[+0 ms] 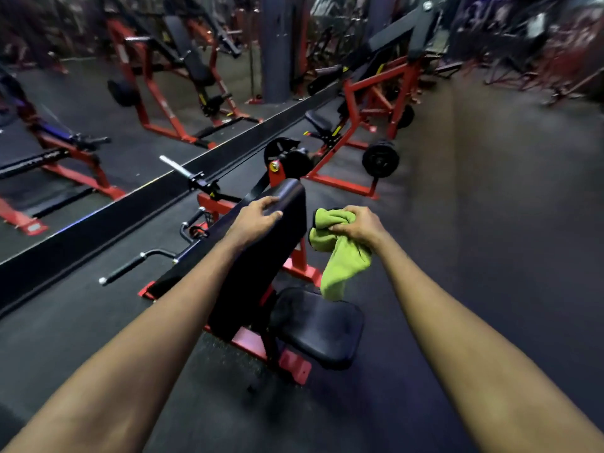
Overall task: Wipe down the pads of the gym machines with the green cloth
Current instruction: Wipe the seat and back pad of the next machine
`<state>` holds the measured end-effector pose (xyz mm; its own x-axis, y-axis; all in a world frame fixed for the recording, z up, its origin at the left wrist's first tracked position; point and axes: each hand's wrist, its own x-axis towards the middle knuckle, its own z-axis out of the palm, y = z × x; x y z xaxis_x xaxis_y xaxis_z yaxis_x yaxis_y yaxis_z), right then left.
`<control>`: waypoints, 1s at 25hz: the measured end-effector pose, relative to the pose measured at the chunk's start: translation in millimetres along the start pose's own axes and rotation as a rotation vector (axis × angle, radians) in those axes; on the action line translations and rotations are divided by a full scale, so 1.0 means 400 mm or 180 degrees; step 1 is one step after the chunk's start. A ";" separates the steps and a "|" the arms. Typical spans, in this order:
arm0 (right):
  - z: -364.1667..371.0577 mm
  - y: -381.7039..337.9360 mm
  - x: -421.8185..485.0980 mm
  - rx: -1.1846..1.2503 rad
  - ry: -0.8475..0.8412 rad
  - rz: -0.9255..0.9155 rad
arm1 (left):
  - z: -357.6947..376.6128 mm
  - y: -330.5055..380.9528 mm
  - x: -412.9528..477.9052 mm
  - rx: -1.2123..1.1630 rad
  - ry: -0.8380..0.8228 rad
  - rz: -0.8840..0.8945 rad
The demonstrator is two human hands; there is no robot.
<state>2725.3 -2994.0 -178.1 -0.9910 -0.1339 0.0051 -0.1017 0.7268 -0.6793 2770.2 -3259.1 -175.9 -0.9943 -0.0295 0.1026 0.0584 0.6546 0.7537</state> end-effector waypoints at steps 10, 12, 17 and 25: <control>-0.438 0.157 0.093 -0.0115 0.0913 0.0068 | 0.095 0.330 0.224 0.0466 -0.0027 0.0511; -0.512 0.194 0.143 -0.0071 0.0982 0.0050 | 0.104 0.390 0.280 0.0605 -0.0013 0.0508; -0.659 0.274 0.295 0.0019 0.0980 -0.0075 | 0.171 0.497 0.434 0.0753 0.0173 0.0483; -0.833 0.374 0.619 0.0214 0.1098 -0.0122 | 0.279 0.610 0.736 0.0851 0.0271 0.0594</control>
<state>2435.6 -2694.0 -33.8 -0.9589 0.0835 0.2712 -0.1448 0.6780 -0.7206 2481.8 -3024.0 -34.3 -0.9570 0.0541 0.2851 0.2020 0.8294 0.5209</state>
